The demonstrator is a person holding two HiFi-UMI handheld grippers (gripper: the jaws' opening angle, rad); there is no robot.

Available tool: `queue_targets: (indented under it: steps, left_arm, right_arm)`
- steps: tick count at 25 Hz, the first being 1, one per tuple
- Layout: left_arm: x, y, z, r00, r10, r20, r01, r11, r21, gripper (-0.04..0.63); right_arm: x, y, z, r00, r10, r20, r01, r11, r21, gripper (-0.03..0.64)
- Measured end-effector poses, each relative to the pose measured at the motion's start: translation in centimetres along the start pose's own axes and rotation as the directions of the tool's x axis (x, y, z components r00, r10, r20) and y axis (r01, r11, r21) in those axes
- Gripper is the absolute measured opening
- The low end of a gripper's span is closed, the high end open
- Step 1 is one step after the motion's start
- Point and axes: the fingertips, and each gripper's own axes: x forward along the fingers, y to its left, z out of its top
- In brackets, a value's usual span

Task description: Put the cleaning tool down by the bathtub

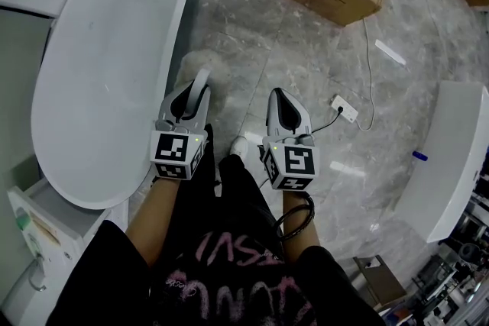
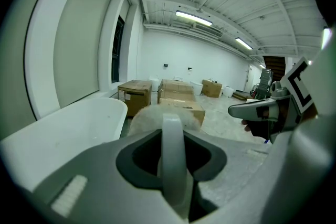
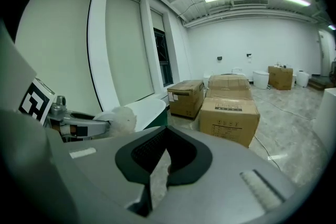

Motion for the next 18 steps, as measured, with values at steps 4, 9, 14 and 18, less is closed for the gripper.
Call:
queue_targets:
  steps: [4,9,14,18]
  left_arm:
    - [1.5,1.2,-0.9,1.000,0.007,-0.009,-0.007,1.000,-0.019,0.081]
    - [3.5,2.4,-2.7,1.000,0.005,-0.030,-0.006,1.000,-0.030,0.081]
    - [6.2,3.5,-4.8,0.998,0.009,-0.056,-0.012,0.998,-0.056,0.081]
    - [8.2,3.9,-7.3,0.997,0.010,-0.081,-0.016,0.998,-0.067,0.081]
  right_arm:
    - [1.6,-0.4,-0.9,1.000,-0.013,-0.010,0.013,1.000,0.010,0.011]
    - [3.5,-0.8,-2.3,0.999,-0.031,-0.025,0.032,0.999,0.037,0.011]
    - [6.2,-1.3,-3.9,0.999,-0.031,-0.044,0.033,0.998,0.052,0.011]
    - [7.9,-2.0,-6.2,0.997,-0.027,-0.071,0.031,0.998,0.056,0.011]
